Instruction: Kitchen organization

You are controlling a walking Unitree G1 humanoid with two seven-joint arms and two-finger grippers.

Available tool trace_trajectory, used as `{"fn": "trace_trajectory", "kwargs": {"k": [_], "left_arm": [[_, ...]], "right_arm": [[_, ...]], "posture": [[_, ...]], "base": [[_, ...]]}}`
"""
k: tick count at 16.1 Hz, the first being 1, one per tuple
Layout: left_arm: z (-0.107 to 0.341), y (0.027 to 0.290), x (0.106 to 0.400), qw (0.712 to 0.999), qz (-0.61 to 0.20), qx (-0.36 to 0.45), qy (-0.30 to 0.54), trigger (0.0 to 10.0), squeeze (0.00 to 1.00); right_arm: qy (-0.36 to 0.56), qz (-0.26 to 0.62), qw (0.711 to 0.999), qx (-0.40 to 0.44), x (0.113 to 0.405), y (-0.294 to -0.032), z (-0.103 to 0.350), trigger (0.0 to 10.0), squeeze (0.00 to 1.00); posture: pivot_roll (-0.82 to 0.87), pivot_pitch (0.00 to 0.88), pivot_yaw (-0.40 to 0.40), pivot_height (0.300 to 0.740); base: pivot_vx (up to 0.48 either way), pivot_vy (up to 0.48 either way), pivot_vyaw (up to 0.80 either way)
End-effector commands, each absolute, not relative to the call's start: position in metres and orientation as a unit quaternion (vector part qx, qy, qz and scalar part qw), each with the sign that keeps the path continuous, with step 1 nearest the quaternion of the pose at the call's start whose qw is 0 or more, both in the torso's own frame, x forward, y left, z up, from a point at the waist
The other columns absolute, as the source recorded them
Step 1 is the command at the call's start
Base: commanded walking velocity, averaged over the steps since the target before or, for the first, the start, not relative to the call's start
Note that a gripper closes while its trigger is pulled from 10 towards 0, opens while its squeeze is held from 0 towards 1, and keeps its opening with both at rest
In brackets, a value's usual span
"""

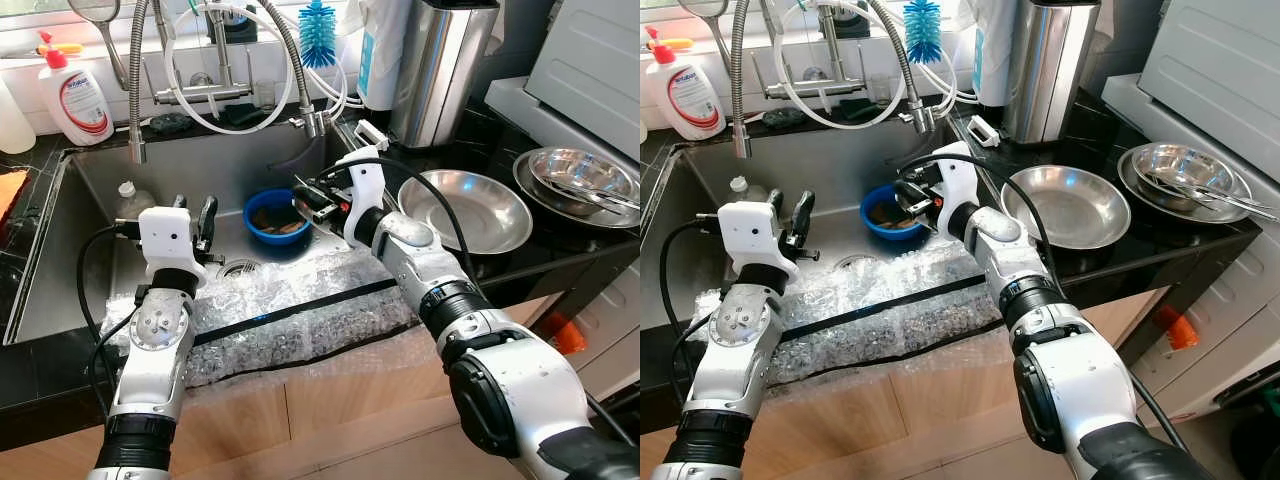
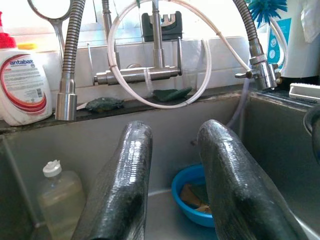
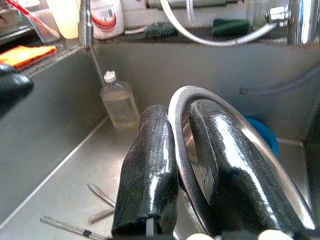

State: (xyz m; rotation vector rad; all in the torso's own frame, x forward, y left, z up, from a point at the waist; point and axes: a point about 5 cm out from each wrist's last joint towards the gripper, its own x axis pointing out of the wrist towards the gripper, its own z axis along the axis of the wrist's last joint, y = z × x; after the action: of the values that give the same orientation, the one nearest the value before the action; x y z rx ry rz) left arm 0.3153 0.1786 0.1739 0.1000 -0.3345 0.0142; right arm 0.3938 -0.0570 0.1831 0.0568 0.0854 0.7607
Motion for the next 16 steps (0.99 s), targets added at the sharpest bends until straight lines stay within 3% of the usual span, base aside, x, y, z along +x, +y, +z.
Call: {"fn": "trace_trajectory", "kwargs": {"k": [1, 4, 5, 6, 10, 11, 16], "left_arm": [[0.174, 0.178, 0.314, 0.985, 0.006, 0.06, -0.162, 10.0, 0.0], [0.173, 0.177, 0.314, 0.985, 0.003, 0.061, -0.159, 10.0, 0.0], [0.173, 0.177, 0.314, 0.985, 0.002, 0.061, -0.159, 10.0, 0.0], [0.173, 0.177, 0.314, 0.986, 0.0, 0.061, -0.158, 10.0, 0.0], [0.174, 0.176, 0.315, 0.986, -0.004, 0.062, -0.156, 10.0, 0.0], [0.173, 0.177, 0.315, 0.986, -0.003, 0.062, -0.155, 10.0, 0.0], [0.176, 0.176, 0.315, 0.985, -0.006, 0.061, -0.159, 10.0, 0.0]], "right_arm": [[0.032, 0.373, 0.927, 0.023, 0.396, -0.054, 0.191, 10.0, 0.0], [0.037, 0.367, 0.929, 0.021, 0.396, -0.054, 0.188, 10.0, 0.0], [0.036, 0.368, 0.929, 0.02, 0.396, -0.054, 0.188, 10.0, 0.2], [0.033, 0.37, 0.928, 0.017, 0.396, -0.053, 0.189, 10.0, 1.0], [0.027, 0.369, 0.929, 0.007, 0.396, -0.051, 0.191, 10.0, 0.99], [0.023, 0.373, 0.928, 0.009, 0.395, -0.05, 0.192, 10.0, 0.0], [-0.028, 0.343, 0.939, 0.0, 0.398, -0.045, 0.209, 10.0, 0.0]], "posture": [[0.0, 0.0, -0.024, 0.74], [0.01, 0.0, -0.021, 0.74], [0.0, 0.0, -0.018, 0.74], [0.0, 0.0, -0.017, 0.74], [0.0, 0.0, -0.012, 0.74], [-0.01, 0.0, -0.011, 0.74], [-0.02, 0.0, 0.0, 0.74]], "base": [[0.0, 0.0, 0.0], [0.0, 0.0, 0.0], [0.0, 0.0, 0.0], [0.0, 0.0, 0.0], [0.0, 0.0, 0.0], [0.0, 0.0, 0.0], [0.0, 0.0, 0.0]]}}
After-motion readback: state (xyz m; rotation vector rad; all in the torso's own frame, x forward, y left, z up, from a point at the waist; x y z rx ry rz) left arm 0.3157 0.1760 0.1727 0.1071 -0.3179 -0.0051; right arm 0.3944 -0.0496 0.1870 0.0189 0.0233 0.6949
